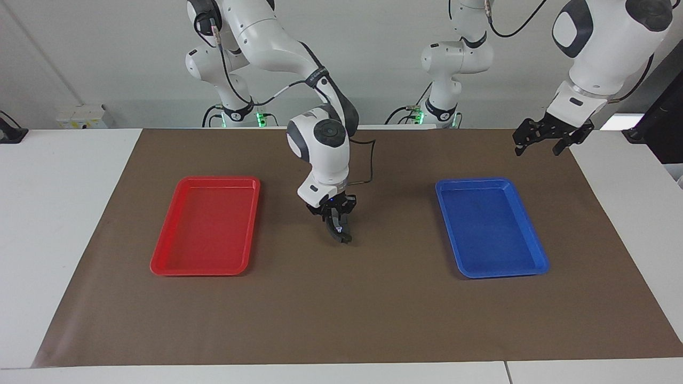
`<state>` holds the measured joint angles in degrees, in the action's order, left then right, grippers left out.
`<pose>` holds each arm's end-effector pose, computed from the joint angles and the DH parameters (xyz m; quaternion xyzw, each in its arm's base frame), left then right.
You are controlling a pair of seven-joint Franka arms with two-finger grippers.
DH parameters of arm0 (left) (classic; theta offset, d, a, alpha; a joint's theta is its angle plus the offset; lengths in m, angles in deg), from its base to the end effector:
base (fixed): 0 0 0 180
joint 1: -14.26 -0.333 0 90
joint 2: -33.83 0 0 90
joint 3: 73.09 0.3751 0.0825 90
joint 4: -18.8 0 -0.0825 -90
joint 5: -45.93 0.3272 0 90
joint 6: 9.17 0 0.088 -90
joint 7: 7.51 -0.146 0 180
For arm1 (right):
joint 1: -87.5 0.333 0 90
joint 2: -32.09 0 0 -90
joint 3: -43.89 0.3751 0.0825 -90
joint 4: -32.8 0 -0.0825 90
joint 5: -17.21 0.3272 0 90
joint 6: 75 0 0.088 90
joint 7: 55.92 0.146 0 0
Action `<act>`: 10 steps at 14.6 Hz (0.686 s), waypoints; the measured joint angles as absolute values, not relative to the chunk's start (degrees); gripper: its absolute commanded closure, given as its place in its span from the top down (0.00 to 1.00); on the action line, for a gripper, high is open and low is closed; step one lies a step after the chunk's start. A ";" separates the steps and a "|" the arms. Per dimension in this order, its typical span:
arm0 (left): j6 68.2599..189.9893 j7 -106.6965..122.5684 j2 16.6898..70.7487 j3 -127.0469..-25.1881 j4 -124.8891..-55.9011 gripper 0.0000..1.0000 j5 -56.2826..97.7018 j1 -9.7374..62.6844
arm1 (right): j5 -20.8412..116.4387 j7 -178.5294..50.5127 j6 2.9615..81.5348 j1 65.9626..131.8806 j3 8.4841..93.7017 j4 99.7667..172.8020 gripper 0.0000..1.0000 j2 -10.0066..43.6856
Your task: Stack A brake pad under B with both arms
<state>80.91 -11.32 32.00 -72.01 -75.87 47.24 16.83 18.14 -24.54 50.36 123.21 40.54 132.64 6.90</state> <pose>0.4822 -0.0090 0.6267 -0.9986 0.0465 0.0243 0.0106 0.5362 0.3464 0.3720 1.0000 0.0067 0.0058 0.0032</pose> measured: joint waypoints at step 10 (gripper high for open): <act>80.05 -11.69 33.14 -72.42 -75.65 0.99 46.89 16.29 | 18.14 -21.07 55.91 124.16 40.56 135.76 0.00 6.38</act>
<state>80.05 -11.69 33.14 -72.42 -75.65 46.89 16.29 18.14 -21.07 55.91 124.16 40.56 135.76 6.38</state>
